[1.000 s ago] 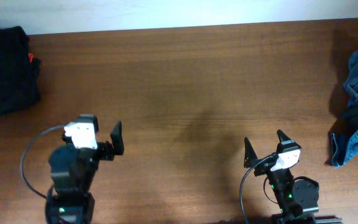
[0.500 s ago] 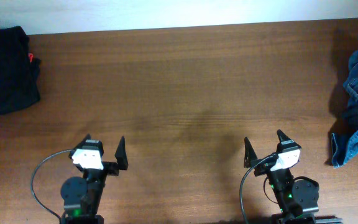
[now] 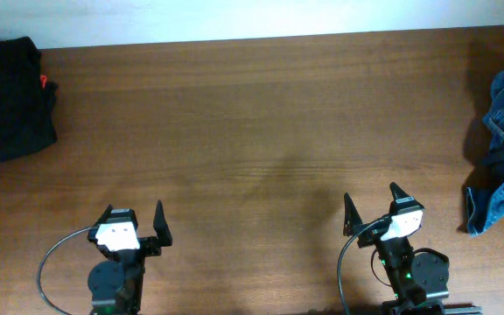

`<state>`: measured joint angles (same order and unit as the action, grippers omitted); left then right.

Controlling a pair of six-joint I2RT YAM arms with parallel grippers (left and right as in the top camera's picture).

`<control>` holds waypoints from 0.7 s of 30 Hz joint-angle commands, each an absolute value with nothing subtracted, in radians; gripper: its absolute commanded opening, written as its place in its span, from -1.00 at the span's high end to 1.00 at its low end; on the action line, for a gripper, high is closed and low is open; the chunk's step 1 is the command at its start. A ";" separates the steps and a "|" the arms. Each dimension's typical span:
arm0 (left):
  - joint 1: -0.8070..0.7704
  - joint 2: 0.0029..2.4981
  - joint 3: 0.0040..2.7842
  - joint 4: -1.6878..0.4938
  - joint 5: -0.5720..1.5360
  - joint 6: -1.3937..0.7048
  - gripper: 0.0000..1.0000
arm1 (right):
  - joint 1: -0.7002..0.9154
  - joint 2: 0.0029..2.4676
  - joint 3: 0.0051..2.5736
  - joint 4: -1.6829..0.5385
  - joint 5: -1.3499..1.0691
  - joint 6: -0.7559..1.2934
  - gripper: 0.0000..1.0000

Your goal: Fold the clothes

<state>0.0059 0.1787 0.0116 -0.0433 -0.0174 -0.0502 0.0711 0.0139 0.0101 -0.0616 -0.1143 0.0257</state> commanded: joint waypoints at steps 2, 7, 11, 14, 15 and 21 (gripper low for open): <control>0.003 0.136 0.009 -0.077 -0.068 -0.030 -0.99 | 0.078 0.003 0.006 -0.067 -0.123 0.027 -0.97; 0.003 0.098 0.009 -0.080 -0.051 0.071 -0.99 | 0.078 0.003 0.006 -0.067 -0.123 0.027 -0.97; 0.003 0.069 0.009 -0.080 -0.046 0.103 -0.99 | 0.078 0.003 0.006 -0.067 -0.123 0.027 -0.97; 0.003 0.053 0.009 -0.080 -0.046 0.103 -0.99 | 0.078 0.003 0.006 -0.067 -0.123 0.027 -0.97; 0.003 0.042 0.009 -0.080 -0.046 0.103 -0.99 | 0.078 0.003 0.006 -0.067 -0.123 0.027 -0.97; 0.003 0.005 0.009 -0.080 -0.046 0.103 -0.99 | 0.078 0.003 0.006 -0.067 -0.123 0.027 -0.97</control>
<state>0.0059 0.0154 0.0116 -0.0757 -0.0422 0.0834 0.0711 0.0139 0.0101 -0.0616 -0.1143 0.0257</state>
